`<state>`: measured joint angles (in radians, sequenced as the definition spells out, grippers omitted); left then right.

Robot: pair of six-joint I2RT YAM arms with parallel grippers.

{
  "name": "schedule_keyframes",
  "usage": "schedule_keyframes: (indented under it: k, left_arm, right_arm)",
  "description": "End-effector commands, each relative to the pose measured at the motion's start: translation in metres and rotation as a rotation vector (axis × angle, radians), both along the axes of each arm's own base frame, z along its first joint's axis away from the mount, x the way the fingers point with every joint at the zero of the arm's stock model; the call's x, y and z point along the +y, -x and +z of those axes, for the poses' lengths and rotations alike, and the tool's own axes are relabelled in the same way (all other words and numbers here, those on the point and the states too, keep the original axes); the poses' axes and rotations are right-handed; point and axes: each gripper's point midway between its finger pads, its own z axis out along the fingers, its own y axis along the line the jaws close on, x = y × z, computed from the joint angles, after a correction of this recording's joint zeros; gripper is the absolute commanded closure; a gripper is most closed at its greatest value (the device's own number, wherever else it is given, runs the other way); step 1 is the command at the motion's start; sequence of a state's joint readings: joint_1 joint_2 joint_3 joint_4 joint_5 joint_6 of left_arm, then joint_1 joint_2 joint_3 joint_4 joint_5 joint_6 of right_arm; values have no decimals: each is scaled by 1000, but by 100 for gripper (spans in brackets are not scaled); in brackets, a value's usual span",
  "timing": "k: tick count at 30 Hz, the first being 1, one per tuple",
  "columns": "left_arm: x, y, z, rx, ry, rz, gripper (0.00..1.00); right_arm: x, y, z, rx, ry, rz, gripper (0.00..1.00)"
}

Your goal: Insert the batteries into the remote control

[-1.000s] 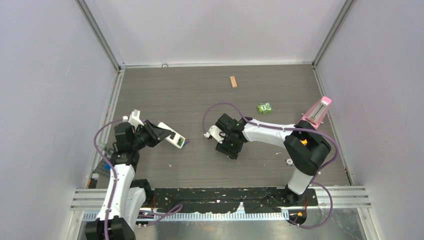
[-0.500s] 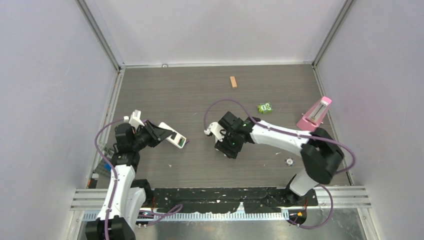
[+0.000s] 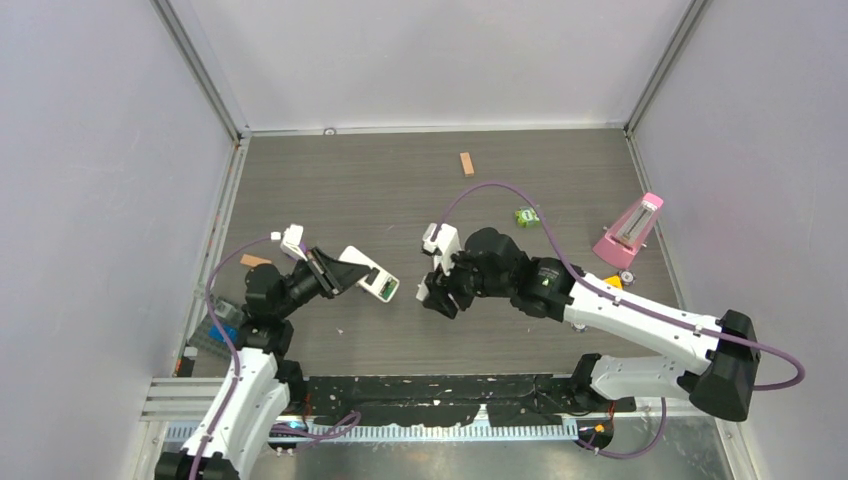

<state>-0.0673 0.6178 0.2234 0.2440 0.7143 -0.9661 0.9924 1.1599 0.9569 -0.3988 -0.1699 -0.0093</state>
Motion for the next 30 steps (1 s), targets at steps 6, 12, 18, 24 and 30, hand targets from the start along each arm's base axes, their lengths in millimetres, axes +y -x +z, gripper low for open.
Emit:
schedule_keyframes:
  k: [6, 12, 18, 24, 30]
  left_arm:
    - [-21, 6, 50, -209, 41, -45, 100]
    - [-23, 6, 49, -198, 42, -47, 100]
    - [-24, 7, 47, -182, 37, -51, 100]
    - [-23, 7, 46, -177, 27, -52, 100]
    - [-23, 7, 46, -184, 7, -52, 100]
  right_arm:
    - [46, -11, 25, -61, -110, -162, 62]
    - [62, -12, 15, -58, -65, -176, 62]
    - [71, -20, 8, -70, -22, -201, 62]
    - [73, -25, 0, -77, 30, -206, 61]
    - [73, -20, -9, -62, 78, -183, 61]
